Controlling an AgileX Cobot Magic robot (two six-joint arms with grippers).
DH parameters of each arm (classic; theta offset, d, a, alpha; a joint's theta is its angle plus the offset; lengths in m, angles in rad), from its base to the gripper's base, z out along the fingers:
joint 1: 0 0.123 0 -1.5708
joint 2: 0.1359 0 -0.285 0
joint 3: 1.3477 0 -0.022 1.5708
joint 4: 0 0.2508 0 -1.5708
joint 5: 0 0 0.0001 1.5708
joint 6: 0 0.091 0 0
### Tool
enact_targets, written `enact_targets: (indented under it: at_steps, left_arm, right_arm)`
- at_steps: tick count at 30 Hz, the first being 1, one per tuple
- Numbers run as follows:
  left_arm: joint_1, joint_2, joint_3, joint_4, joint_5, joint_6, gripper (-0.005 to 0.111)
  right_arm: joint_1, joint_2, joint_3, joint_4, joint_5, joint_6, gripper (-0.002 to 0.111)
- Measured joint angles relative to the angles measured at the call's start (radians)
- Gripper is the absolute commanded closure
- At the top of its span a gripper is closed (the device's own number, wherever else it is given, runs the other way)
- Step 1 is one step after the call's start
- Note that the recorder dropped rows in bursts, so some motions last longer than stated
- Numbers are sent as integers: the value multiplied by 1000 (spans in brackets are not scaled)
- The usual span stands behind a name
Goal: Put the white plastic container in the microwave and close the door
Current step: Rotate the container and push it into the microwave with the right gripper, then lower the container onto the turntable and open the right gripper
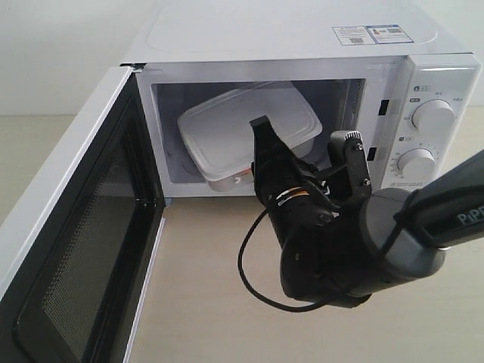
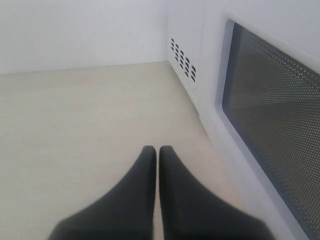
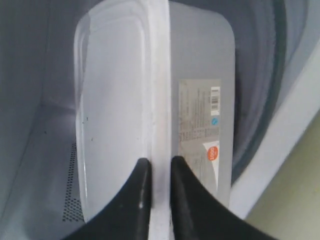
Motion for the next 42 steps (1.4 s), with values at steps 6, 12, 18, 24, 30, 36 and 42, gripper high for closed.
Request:
enact_targets:
  at_steps: [6,12,18,24,30,36,42]
  left_arm:
    - [0,0,0,0,0,0,103]
    - [0,0,0,0,0,0,103]
    - [0,0,0,0,0,0,103]
    - [0,0,0,0,0,0,103]
    - [0,0,0,0,0,0,103]
    - [0,0,0,0,0,0,103]
    - [0,0,0,0,0,0,103]
  right_arm:
    - [-25,15,-44,0,2,-22,108]
    - [-44,38,-54,-2,6,-19,108]
    - [-49,51,-66,-2,7,-11,108]
    - [-52,51,-106,-26,24,-11,108]
    - [-52,51,-106,-22,24,-11,108]
    - [-52,51,-106,-20,24,-16,108]
    - [-52,53,-106,-22,24,-23,108]
